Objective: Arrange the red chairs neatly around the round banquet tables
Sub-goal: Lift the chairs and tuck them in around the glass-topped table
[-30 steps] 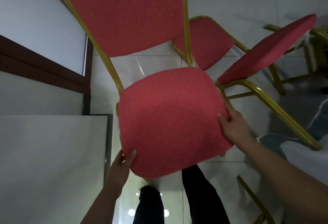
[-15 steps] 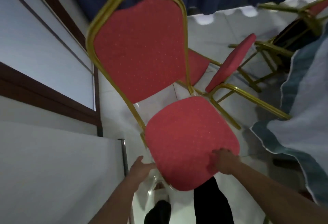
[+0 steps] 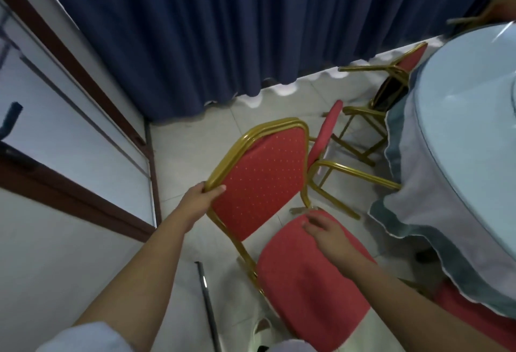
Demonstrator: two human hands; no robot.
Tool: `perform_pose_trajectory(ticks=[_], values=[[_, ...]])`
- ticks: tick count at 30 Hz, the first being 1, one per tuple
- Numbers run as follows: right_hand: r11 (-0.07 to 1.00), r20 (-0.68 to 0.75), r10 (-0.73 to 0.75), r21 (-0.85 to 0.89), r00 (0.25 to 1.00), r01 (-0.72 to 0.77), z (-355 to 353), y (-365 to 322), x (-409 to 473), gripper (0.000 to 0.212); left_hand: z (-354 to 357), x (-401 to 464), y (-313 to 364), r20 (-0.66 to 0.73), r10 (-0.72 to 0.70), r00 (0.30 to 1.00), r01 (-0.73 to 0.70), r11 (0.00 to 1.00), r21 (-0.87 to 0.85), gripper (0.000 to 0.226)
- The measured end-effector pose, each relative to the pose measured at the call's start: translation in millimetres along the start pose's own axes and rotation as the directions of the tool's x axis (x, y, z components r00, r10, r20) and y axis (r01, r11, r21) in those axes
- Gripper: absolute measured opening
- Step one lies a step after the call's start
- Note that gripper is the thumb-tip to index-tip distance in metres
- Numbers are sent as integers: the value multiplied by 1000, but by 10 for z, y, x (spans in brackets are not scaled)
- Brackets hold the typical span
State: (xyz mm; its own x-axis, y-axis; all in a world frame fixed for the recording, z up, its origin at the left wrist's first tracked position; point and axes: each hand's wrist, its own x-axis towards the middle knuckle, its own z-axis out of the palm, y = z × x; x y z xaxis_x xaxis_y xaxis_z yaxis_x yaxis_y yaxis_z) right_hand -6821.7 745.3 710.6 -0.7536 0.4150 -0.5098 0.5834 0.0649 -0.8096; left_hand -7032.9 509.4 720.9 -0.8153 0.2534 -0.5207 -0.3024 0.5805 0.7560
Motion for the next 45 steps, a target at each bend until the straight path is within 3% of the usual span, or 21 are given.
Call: perform_pose_trajectory(ticks=[3, 7, 10, 13, 16, 18, 20, 23, 32, 36, 41, 43, 45], values=[[995, 10, 28, 100, 1000, -29, -87, -46, -94, 38, 221, -130, 98, -149, 26, 988, 0, 985, 171, 44], [964, 124, 80, 243, 989, -109, -75, -316, -91, 83, 569, -478, 68, -185, 47, 982, 17, 945, 328, 48], [938, 184, 44, 330, 982, -104, 48, -588, 65, 120, 969, -761, 50, -194, 41, 980, 32, 932, 361, 51], [942, 152, 85, 309, 985, -129, 129, -866, 181, 134, 1299, -990, 86, -152, 11, 988, 40, 944, 328, 50], [987, -21, 160, 29, 987, -159, 91, -857, 220, 124, 1578, -1183, 123, -22, 12, 1000, -5, 957, 291, 42], [988, -88, 110, -94, 990, -119, -26, -688, 187, 117, 1722, -1286, 133, 85, -23, 996, 1, 969, 248, 27], [995, -82, 81, -46, 993, -85, -131, -509, 136, 115, 1804, -1334, 114, 167, -37, 985, 3, 980, 200, 13], [997, -89, 70, -7, 994, -71, -226, -445, 110, 114, 1826, -1380, 129, 276, -35, 961, -8, 988, 153, 12], [995, -98, 95, 20, 991, -94, -283, -316, 229, 130, 1477, -1207, 41, 594, -28, 804, 3, 999, 44, 41], [998, -120, 69, 21, 990, -67, -288, -419, 179, 126, 1256, -967, 1, 570, -45, 820, 52, 999, 4, 41], [996, 14, 86, -23, 996, -85, -501, -650, 291, 127, 831, -475, 42, 424, -24, 905, 78, 991, -110, 44], [989, -178, -20, -147, 984, -6, -625, -847, 501, 118, 660, -175, 109, 394, -13, 919, 70, 989, -130, 34], [924, -317, -149, -381, 937, 19, -673, -1209, 772, 115, 488, 161, 202, 353, -14, 935, 70, 987, -145, 26]])
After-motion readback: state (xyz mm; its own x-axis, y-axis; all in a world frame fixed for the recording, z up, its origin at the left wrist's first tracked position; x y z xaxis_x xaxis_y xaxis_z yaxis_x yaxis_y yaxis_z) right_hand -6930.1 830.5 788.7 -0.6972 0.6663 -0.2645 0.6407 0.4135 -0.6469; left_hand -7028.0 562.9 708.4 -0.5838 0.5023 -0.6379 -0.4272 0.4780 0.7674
